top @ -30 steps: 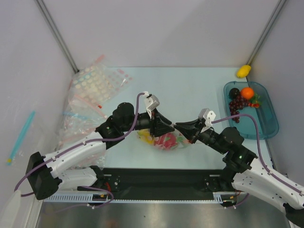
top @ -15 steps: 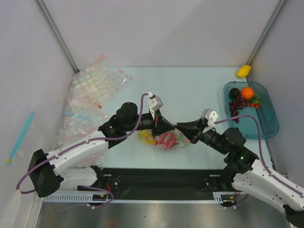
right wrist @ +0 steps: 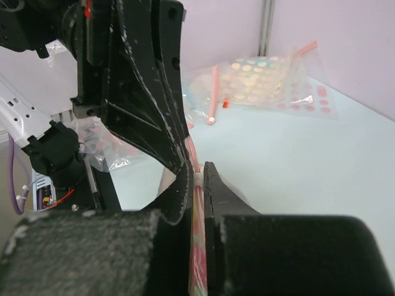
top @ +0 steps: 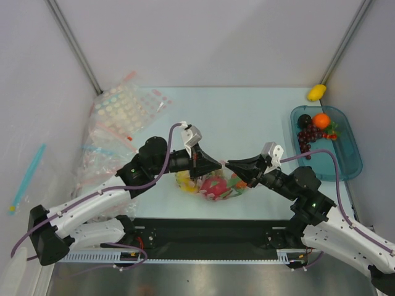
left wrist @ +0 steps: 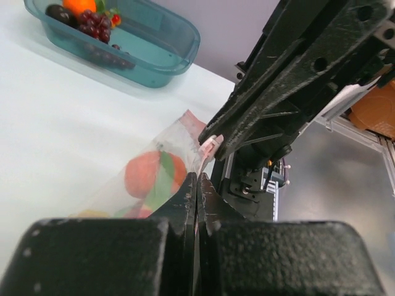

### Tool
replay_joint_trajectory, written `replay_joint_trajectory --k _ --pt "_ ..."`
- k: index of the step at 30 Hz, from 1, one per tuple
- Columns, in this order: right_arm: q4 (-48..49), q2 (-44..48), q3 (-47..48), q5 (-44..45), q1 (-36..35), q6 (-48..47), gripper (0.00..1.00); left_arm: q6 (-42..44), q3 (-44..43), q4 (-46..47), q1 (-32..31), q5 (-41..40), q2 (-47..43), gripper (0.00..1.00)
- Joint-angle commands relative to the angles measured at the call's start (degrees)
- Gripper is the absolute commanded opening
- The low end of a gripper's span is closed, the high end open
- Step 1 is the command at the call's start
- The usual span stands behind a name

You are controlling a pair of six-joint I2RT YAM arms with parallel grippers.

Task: Place the food in the zip-top bag and seal the zipper
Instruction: Zip the zipper food storage bag at the center of the board, then place the zipper food storage bag at the center of the board.

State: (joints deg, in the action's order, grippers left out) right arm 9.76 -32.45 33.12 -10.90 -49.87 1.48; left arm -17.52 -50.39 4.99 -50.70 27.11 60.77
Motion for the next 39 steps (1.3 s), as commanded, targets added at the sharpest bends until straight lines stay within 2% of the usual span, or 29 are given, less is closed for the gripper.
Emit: replay_joint_trajectory --k 1,5,8,11,12,13,16,23,26,30,39 --pt "2.55 0.45 1.15 0.17 0.3 -0.42 0.0 -1.02 0.73 5.46 0.07 -3.29 -6.36 0.0" --pt "2.37 0.37 1.24 0.0 0.21 -0.51 0.0 -1.2 1.87 5.2 0.07 -8.12 -9.35 0.0" --pt "2.19 0.37 1.42 0.08 0.21 -0.51 0.0 -1.11 2.75 3.1 0.07 -17.06 -11.72 0.0" --pt "1.93 0.37 1.5 0.26 0.3 -0.6 0.0 -2.42 4.16 -0.41 0.16 -30.24 -15.94 0.0" --pt "1.84 0.37 1.5 0.7 0.3 -0.6 0.0 -3.3 4.94 -1.64 0.25 -39.41 -18.12 0.0" --pt "1.76 0.37 1.59 1.05 0.21 -0.6 0.0 -5.49 5.39 -2.96 0.42 -43.77 -19.36 0.0" --pt "1.49 0.45 1.68 1.75 0.21 -0.6 0.0 -9.71 6.62 -8.15 2.26 -55.11 -23.49 0.0" --pt "1.4 1.07 1.42 3.77 0.21 -0.6 0.0 -16.75 8.12 -15.96 2.88 -74.1 -29.47 0.0" --pt "1.49 1.6 1.07 5.27 0.3 -0.68 0.0 -19.21 9.96 -16.33 2.88 -78.34 -32.9 0.0" --pt "1.67 2.39 0.71 6.59 0.38 -0.69 0.0 -19.92 12.59 -14.67 2.88 -79.15 -36.07 0.01" --pt "1.93 2.65 0.54 7.11 0.38 -0.42 0.0 -14.22 12.25 -6.84 2.88 -67.9 -29.67 0.01"
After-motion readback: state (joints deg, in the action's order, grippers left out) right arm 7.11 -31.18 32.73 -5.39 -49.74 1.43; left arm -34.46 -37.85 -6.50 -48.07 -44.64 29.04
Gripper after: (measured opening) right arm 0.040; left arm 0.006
